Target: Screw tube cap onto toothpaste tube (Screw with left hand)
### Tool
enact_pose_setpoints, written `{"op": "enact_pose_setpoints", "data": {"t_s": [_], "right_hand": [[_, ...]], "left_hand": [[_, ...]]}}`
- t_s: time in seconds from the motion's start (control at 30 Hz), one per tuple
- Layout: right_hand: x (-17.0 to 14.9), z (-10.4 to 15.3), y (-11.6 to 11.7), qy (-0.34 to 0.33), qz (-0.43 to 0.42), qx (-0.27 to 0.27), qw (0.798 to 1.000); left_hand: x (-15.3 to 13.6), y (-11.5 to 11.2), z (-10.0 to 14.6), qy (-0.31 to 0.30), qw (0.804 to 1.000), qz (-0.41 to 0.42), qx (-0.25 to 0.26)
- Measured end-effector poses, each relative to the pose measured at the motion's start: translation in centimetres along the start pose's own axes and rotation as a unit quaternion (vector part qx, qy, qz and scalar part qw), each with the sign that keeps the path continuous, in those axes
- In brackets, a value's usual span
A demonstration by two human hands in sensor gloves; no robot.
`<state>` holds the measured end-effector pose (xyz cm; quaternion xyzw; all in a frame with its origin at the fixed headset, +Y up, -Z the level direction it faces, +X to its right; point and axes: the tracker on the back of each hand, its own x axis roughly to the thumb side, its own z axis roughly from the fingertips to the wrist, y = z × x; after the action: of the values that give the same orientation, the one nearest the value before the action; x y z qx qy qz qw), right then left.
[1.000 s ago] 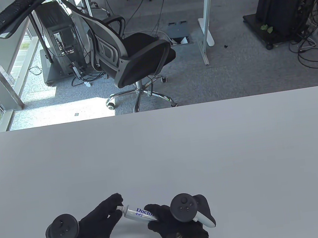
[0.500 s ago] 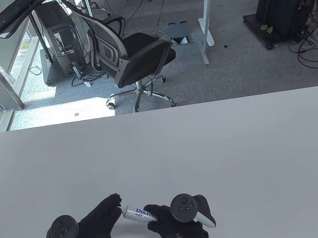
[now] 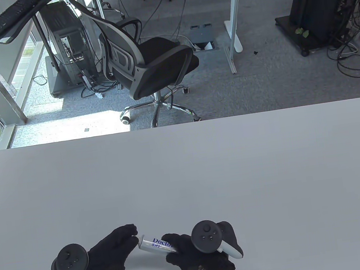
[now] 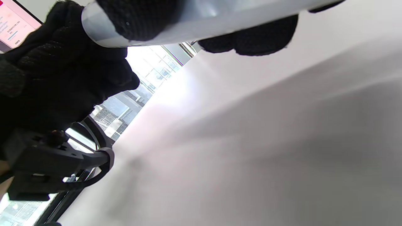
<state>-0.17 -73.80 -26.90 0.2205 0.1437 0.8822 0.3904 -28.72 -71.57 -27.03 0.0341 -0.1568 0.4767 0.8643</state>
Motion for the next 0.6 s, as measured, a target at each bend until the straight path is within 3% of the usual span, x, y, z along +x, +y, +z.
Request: {"op": "enact_pose_setpoints", "data": {"t_s": [0.13, 0.33, 0.47, 0.6], "right_hand": [[-0.16, 0.03, -0.16, 0.004, 0.000, -0.002, 1.000], [-0.20, 0.13, -0.45, 0.002, -0.003, -0.008, 1.000], [0.01, 0.17, -0.28, -0.002, 0.000, -0.005, 1.000], [0.08, 0.19, -0.26, -0.003, 0.002, -0.004, 1.000]], "left_hand": [[0.36, -0.19, -0.08, -0.020, 1.000, -0.015, -0.016], [-0.32, -0.31, -0.02, -0.007, 0.999, 0.044, -0.003], [-0.46, 0.00, 0.12, 0.009, 1.000, -0.002, 0.009], [-0.39, 0.06, 0.17, 0.010, 1.000, 0.007, 0.010]]}}
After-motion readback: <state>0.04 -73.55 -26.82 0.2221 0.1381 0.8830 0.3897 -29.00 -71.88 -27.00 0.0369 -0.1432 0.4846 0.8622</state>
